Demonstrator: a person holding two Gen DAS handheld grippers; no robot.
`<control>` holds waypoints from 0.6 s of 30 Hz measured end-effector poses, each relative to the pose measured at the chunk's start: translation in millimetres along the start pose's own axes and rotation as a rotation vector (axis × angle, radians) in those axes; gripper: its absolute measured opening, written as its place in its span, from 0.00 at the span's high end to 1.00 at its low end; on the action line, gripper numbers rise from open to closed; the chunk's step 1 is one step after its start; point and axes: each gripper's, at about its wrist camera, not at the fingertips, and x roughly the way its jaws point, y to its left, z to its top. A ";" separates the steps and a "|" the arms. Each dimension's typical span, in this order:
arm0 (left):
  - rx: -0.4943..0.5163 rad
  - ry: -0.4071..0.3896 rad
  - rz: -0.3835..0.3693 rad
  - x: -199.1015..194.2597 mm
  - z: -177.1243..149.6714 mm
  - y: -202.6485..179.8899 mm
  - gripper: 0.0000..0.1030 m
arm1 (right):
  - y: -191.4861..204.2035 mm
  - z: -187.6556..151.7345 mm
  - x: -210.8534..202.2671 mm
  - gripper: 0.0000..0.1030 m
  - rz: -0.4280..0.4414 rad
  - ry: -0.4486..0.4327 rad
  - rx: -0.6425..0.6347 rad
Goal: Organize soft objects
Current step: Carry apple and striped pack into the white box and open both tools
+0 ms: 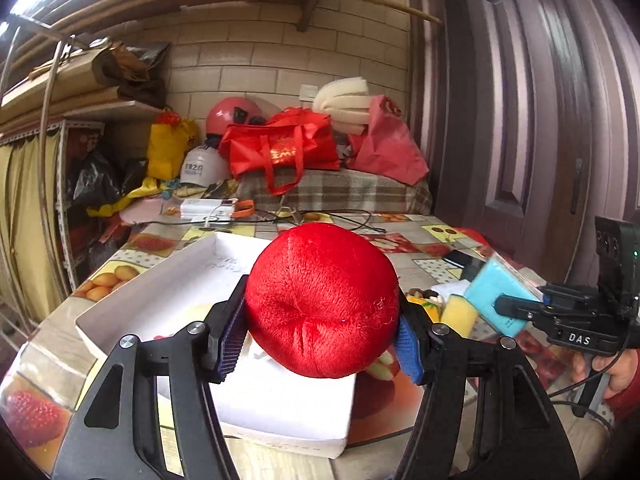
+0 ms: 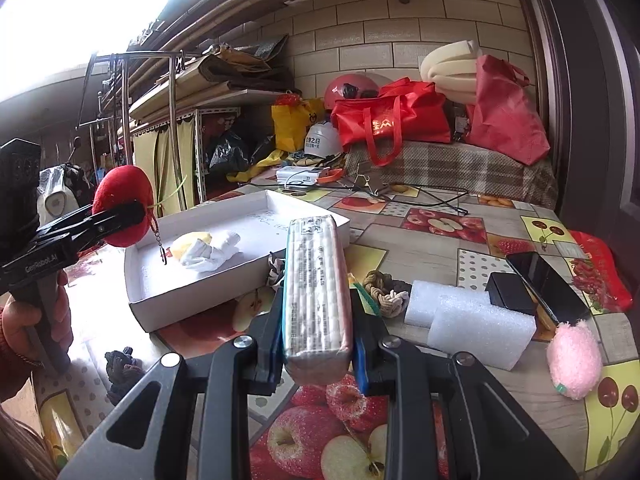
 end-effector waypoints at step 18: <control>0.015 0.079 0.250 37.8 -8.4 60.2 0.39 | 63.0 25.8 56.9 0.74 0.142 -0.050 -0.096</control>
